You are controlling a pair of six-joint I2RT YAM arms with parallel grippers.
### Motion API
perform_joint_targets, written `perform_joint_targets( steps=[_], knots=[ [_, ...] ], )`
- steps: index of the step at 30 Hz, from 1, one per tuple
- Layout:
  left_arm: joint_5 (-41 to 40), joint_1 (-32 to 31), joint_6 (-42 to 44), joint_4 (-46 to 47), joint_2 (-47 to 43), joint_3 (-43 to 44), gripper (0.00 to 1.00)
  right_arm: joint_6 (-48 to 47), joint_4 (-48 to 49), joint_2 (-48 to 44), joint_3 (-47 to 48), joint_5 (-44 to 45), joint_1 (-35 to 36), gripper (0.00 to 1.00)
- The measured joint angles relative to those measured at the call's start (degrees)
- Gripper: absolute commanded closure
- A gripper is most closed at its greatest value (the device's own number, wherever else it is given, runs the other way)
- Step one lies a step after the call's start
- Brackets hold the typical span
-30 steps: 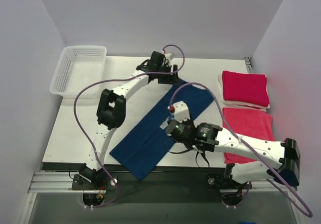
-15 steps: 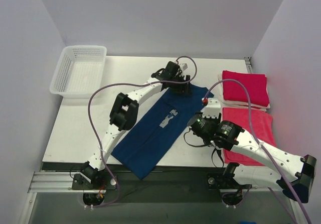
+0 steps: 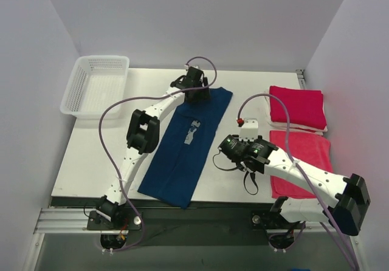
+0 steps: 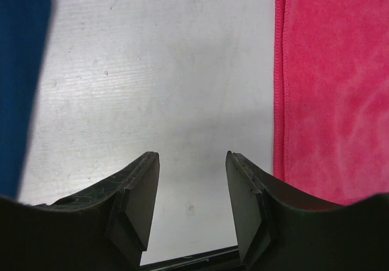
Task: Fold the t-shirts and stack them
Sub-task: Rotate the tshirt 90 degrees
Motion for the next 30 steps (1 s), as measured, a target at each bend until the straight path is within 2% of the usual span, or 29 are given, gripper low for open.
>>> perform_joint_targets(
  steps=[5, 11, 19, 23, 27, 30],
  knots=[
    [-0.68, 6.84, -2.01, 0.83, 1.84, 2.78, 0.21, -1.38, 0.55, 7.69, 2.60, -1.55, -0.09, 0.52],
    [1.68, 14.29, -3.50, 7.56, 4.20, 4.31, 0.21, -5.18, 4.87, 14.51, 4.09, -7.30, -0.11, 0.52],
    [8.33, 16.44, -3.39, 18.78, 5.68, 3.56, 0.17, -11.98, 10.36, 22.69, 11.10, -14.73, -0.09, 0.54],
    [12.15, 16.41, -3.48, 24.26, 2.82, -2.01, 0.16, -14.91, 13.38, 24.15, 13.44, -18.60, -0.09, 0.54],
    [13.66, 16.98, -2.78, 24.20, -3.23, -7.82, 0.16, -16.52, 16.79, 26.53, 14.95, -22.49, -0.09, 0.55],
    [11.04, 17.57, -0.72, 21.03, -12.00, -13.84, 0.16, -16.70, 19.28, 27.21, 13.90, -25.33, -0.13, 0.53]
  ],
)
